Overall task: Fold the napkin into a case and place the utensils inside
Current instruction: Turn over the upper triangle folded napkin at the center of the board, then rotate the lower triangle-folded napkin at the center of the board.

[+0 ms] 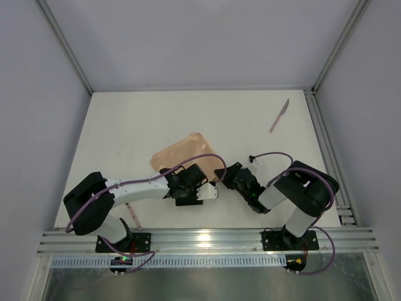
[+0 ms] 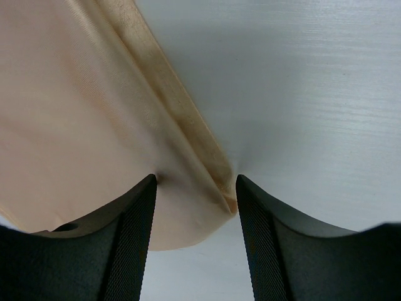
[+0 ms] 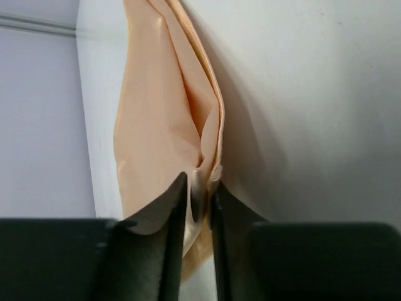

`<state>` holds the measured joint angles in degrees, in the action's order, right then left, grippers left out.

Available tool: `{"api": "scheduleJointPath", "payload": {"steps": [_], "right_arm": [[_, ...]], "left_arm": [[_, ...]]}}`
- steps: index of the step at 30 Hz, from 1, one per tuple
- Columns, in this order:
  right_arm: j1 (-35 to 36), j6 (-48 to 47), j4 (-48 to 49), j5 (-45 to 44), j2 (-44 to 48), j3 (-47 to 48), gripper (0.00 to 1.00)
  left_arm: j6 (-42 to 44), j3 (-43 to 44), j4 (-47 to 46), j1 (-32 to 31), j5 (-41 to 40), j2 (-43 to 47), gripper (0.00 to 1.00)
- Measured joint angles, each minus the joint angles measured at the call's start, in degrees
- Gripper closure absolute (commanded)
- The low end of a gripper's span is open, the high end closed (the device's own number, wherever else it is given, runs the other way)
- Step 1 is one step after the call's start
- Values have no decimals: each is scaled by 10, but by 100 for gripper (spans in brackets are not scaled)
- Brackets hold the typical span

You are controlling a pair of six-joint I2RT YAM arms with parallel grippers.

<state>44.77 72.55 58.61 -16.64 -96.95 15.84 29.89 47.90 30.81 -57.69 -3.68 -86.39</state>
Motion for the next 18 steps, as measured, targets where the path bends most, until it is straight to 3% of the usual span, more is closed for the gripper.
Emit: {"api": "scheduleJointPath", "payload": {"steps": [1,4,7,13,18], "right_arm": [[0,2,-10,-2,3,0,60],[0,6,-48,-14,30,-3,47],[0,4,-107,-31,78,-6,40],[-7,-24,-227,-69,175,-6,31],[-85,-116,-285,-14,200,1,32]], "left_arm": [[0,0,-3,0,0,-3,43],[-2,-1,-11,0,-1,-8,43],[-2,-1,-16,0,-2,-9,42],[-1,-1,-17,0,3,-9,40],[-2,-1,-9,0,7,-8,38]]}}
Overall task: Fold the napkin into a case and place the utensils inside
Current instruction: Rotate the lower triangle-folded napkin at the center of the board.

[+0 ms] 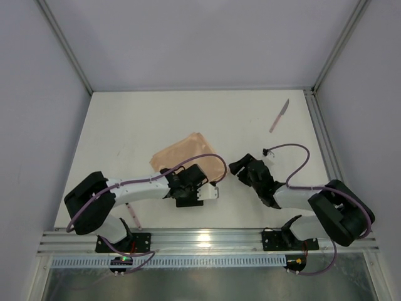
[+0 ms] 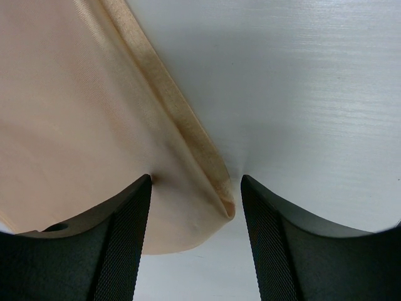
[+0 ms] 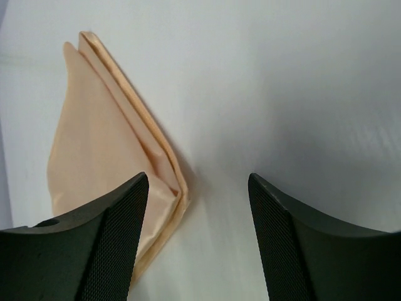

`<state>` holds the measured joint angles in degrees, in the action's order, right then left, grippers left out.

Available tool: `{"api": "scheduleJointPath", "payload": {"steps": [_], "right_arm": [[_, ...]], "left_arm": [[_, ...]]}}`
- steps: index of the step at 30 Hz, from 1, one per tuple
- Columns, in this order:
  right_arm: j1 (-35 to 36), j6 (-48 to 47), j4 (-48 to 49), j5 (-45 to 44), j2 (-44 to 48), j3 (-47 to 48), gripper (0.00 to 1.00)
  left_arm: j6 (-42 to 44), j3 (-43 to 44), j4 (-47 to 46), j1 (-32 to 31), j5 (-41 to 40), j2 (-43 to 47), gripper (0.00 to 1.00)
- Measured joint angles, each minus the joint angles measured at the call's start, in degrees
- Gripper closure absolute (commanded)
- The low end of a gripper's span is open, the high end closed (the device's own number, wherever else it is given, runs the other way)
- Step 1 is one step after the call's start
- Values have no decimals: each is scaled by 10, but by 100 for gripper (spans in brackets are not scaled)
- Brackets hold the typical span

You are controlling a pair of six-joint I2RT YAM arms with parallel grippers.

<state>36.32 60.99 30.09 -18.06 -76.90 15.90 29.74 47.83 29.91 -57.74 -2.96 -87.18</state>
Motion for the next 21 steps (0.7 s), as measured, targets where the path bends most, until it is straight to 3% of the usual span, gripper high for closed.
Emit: {"api": "scheduleJointPath", "payload": {"steps": [4,8,12,15,21], "right_arm": [[-63,-95,-45,72,-12,41,33],[-80,-179,-78,160,-59,122,39],[-88,-220,-80,237,-119,174,45],[-89,-231,-73,285,-161,182,53],[-92,-239,-61,333,-180,179,85]], "left_arm": [[-2,-3,2,0,-2,9,37],[-6,-9,1,0,-3,7,40],[-10,-9,-1,0,-2,-2,48],[-11,-11,-6,0,0,-3,62],[-6,-26,-27,-3,-14,2,77]]}}
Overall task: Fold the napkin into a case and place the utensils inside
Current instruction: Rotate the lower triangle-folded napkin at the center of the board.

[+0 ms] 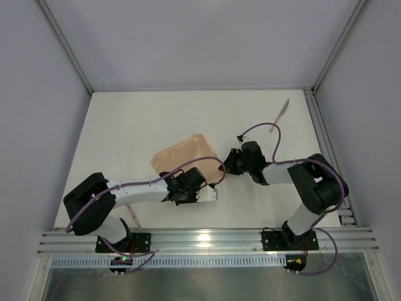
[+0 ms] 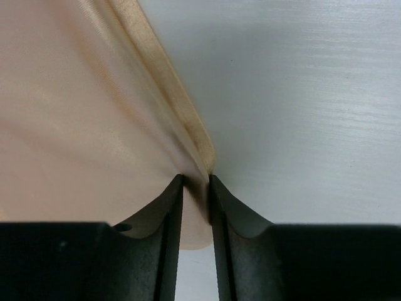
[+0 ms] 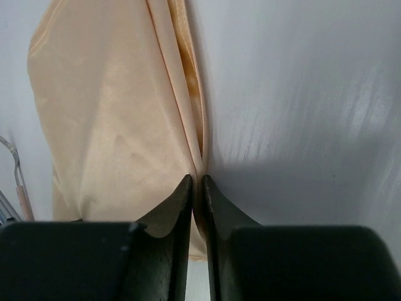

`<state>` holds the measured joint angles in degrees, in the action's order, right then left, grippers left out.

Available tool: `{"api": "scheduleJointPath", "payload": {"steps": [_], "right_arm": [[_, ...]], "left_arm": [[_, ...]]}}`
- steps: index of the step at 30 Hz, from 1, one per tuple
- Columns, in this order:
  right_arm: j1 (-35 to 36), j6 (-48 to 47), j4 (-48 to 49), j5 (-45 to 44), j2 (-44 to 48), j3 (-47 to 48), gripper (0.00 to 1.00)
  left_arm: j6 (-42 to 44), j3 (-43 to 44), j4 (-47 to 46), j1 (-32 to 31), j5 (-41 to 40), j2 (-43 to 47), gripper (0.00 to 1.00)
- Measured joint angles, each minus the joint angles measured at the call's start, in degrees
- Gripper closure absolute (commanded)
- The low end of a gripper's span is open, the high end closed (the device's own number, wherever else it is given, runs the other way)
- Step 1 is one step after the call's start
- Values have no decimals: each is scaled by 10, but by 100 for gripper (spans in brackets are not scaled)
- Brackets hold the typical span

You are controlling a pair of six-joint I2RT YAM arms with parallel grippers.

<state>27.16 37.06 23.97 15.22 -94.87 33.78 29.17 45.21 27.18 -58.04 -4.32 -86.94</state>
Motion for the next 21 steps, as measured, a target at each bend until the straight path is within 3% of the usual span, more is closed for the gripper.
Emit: {"api": "scheduleJointPath", "payload": {"steps": [4,8,11,16,18,19,21], "right_arm": [[0,2,10,12,8,-22,91],[0,2,10,15,39,-55,91],[0,6,8,16,68,-84,91],[12,29,13,10,115,-131,90],[32,42,8,1,139,-150,87],[49,46,0,-8,151,-156,76],[88,51,-31,-18,176,-157,65]], "left_arm": [[9,-11,-13,-1,-22,5,76],[26,-22,-13,-1,-39,19,45],[34,-26,11,0,-21,44,37],[51,-28,78,10,38,132,36],[59,-25,103,36,68,170,36],[61,-21,114,59,83,186,36],[63,-7,135,125,118,205,36]]}}
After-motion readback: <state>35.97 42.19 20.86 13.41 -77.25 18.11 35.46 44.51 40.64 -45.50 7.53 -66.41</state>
